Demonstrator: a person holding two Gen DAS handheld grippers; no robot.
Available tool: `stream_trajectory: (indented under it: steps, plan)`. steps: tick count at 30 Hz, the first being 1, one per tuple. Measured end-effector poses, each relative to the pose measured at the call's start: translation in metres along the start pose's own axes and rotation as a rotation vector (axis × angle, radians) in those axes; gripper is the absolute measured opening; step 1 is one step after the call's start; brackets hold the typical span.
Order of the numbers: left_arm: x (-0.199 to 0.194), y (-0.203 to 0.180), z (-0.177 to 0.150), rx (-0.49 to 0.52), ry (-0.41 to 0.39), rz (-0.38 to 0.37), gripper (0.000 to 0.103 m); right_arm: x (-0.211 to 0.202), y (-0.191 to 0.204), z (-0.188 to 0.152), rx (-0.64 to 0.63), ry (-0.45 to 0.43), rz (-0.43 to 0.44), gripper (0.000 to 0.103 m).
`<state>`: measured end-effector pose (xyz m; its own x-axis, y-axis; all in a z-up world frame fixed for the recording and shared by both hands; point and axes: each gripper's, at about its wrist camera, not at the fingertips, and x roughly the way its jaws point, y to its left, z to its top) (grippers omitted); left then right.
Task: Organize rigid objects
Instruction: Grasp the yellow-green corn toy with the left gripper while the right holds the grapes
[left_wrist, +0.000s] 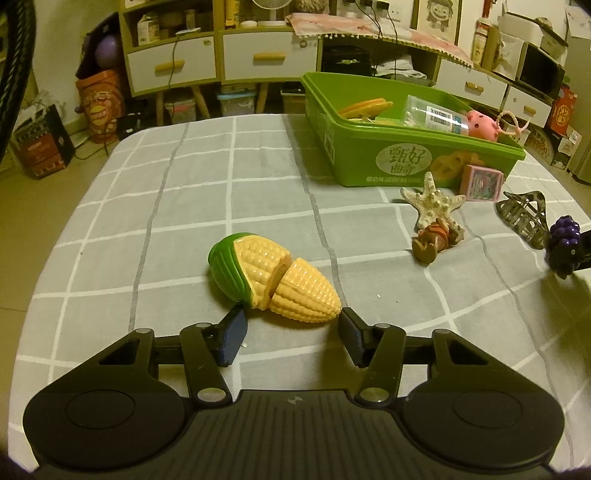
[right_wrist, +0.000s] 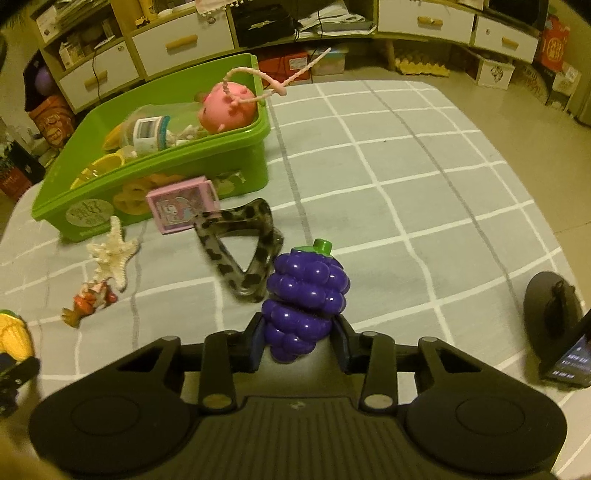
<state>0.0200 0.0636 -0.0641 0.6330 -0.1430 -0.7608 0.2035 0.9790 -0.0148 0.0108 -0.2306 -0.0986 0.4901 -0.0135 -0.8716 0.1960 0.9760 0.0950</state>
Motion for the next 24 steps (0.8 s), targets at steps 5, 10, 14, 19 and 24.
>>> stream_trajectory:
  steps: [5,10,14,19,24]
  plan:
    - [-0.001,0.001,0.000,-0.015,-0.013,-0.026,0.076,-0.002,0.002,-0.001,0.031,0.030,0.077,0.014]
    - [-0.001,0.010,0.005,-0.122,-0.002,-0.085,0.078,-0.003,0.007,-0.004,0.044,0.062,0.157,0.013]
    - [0.002,0.027,0.010,-0.276,0.027,-0.150,0.077,-0.004,0.011,-0.006,0.058,0.090,0.215,0.013]
    - [0.007,0.049,0.016,-0.463,0.039,-0.206,0.073,-0.003,0.014,-0.008,0.068,0.110,0.252,0.013]
    - [0.009,0.051,0.020,-0.489,0.036,-0.172,0.064,-0.003,0.018,-0.009,0.066,0.124,0.275,0.013]
